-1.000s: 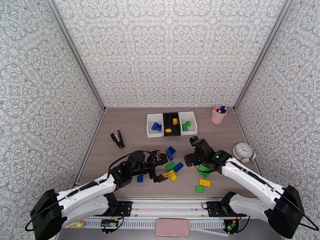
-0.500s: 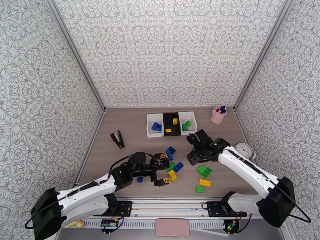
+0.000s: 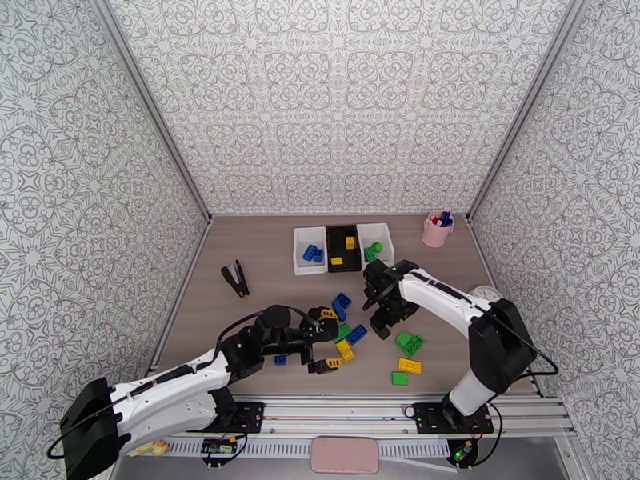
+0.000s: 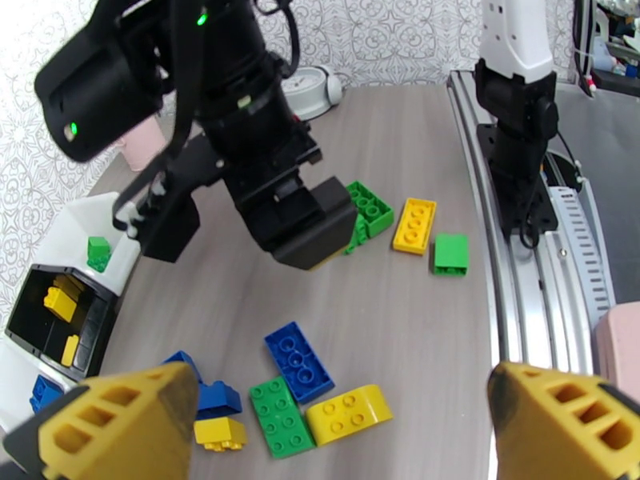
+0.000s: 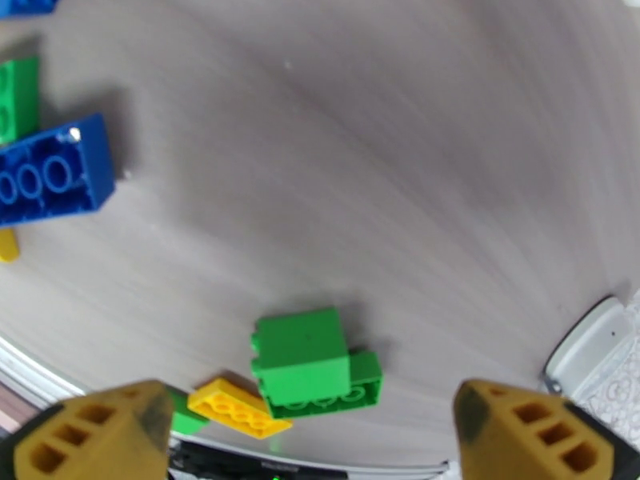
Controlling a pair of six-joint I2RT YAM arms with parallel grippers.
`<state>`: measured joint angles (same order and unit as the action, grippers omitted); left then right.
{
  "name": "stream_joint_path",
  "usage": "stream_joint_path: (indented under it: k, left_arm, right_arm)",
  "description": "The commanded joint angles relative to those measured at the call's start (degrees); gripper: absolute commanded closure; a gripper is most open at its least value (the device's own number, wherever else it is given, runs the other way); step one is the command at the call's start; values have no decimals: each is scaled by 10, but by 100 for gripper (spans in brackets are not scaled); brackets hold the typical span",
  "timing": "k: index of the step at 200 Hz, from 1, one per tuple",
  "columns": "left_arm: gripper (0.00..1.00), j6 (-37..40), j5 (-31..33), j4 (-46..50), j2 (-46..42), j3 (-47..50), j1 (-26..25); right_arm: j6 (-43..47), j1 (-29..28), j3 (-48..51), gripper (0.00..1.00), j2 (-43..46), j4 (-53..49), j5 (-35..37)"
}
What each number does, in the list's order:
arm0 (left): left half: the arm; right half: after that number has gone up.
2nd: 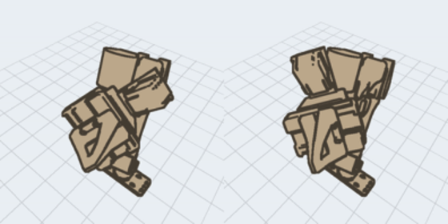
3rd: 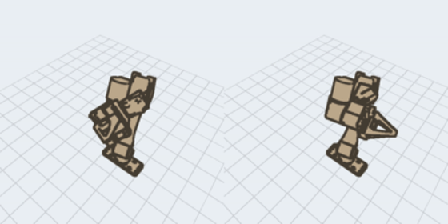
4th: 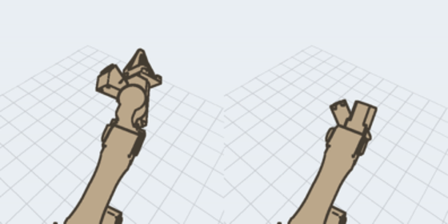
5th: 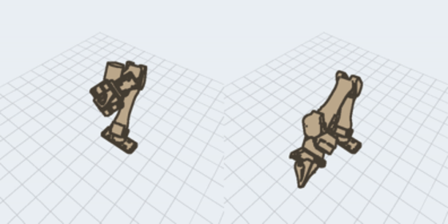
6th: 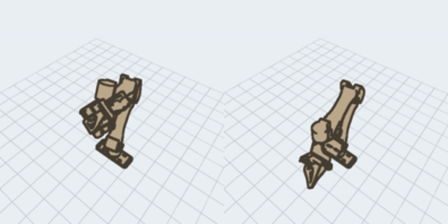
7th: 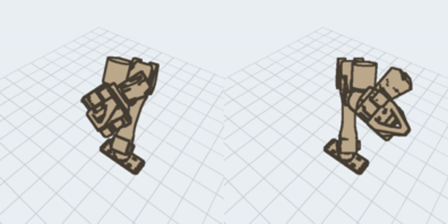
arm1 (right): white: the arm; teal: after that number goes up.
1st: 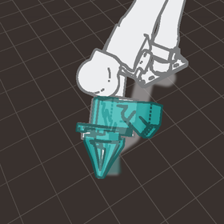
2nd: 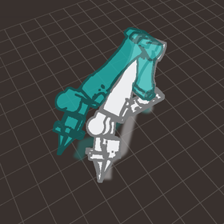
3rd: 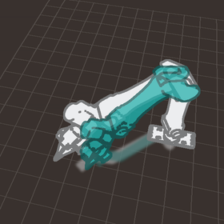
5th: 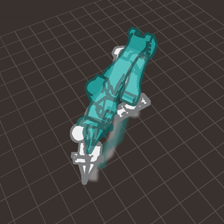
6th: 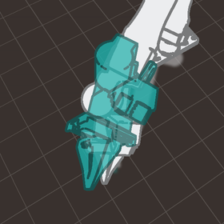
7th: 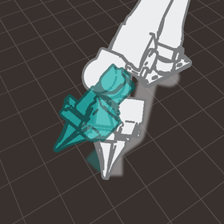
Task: Sort the legos into containers by color
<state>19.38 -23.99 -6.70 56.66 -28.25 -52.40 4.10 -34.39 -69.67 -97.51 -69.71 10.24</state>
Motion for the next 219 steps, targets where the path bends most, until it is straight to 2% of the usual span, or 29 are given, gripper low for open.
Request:
stream_joint_path:
  k: [1, 48, 83, 117, 177, 202, 219]
  left_arm:
    - [0, 6, -9, -8, -8, -1, -4]
    - [0, 7, -8, -9, -9, 0, -4]
    - [0, 7, -10, -8, -12, 0, -4]
    - [0, 10, -10, -6, -13, 0, -4]
    - [0, 11, -12, -6, -10, -1, -3]
    - [0, 12, -9, -4, -11, -1, -3]
    - [0, 12, -8, -4, -10, -1, -3]
  right_arm:
    - [47, 1, -10, 1, -36, -66, 37]
    - [79, 1, 11, 3, -52, -49, 3]
    - [70, 1, 19, 7, -85, -35, -4]
    - [76, 1, 36, 23, -92, -15, -7]
    - [79, 1, 42, 43, -102, -10, -8]
    - [79, 1, 39, 46, -95, -5, -7]
    - [75, 1, 38, 54, -87, -1, -3]
